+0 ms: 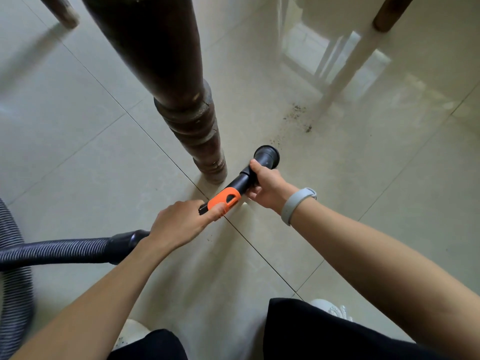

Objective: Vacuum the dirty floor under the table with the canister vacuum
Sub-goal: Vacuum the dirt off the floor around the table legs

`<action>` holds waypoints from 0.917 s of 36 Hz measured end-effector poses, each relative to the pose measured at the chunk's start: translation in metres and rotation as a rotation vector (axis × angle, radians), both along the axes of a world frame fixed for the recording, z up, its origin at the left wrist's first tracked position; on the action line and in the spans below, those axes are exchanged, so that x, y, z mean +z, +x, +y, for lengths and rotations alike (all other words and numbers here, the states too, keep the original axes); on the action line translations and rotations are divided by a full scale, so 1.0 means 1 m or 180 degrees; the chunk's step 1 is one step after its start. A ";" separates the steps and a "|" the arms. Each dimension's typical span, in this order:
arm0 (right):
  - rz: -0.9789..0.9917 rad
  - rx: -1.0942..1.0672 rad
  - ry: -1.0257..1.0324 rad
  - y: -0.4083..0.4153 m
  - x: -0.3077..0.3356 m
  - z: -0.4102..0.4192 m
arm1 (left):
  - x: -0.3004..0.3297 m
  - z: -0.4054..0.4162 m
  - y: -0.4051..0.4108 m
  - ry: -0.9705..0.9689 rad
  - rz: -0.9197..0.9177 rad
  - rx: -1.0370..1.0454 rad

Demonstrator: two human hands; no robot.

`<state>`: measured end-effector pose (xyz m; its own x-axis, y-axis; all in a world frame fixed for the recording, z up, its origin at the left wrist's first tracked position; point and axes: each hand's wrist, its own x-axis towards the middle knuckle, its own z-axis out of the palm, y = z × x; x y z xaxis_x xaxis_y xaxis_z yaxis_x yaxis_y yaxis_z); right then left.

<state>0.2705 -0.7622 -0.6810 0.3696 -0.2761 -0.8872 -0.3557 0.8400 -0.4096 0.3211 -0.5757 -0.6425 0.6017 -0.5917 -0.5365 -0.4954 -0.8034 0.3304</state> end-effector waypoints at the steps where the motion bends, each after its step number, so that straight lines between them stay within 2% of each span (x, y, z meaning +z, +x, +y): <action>1: -0.0014 -0.0004 0.0002 0.003 0.002 -0.002 | 0.000 -0.003 0.002 -0.0021 -0.0008 0.0020; 9: -0.0266 -0.0033 0.0235 0.011 0.012 -0.006 | -0.001 -0.033 0.014 -0.0238 0.0254 0.0297; 13: -0.0270 -0.0216 0.0142 0.000 0.009 0.000 | 0.002 -0.042 0.007 -0.0309 0.0411 0.0251; 19: -0.0049 -0.0271 -0.0003 -0.031 0.003 0.013 | 0.001 -0.030 -0.011 -0.0092 0.0658 0.0022; 23: -0.0054 -0.0193 0.0032 -0.040 0.000 0.021 | 0.000 -0.024 -0.014 0.0036 0.0566 -0.0081; 28: -0.0271 0.0017 0.0125 -0.019 0.004 0.010 | 0.000 -0.031 -0.008 -0.0014 0.0192 0.0171; 33: -0.0487 0.0100 0.0221 0.000 0.009 -0.004 | -0.003 -0.045 0.004 -0.0091 0.0089 0.0317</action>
<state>0.2703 -0.7666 -0.6720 0.5092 -0.2022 -0.8365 -0.3202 0.8577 -0.4022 0.3251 -0.6206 -0.6452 0.6435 -0.5450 -0.5375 -0.4038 -0.8382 0.3665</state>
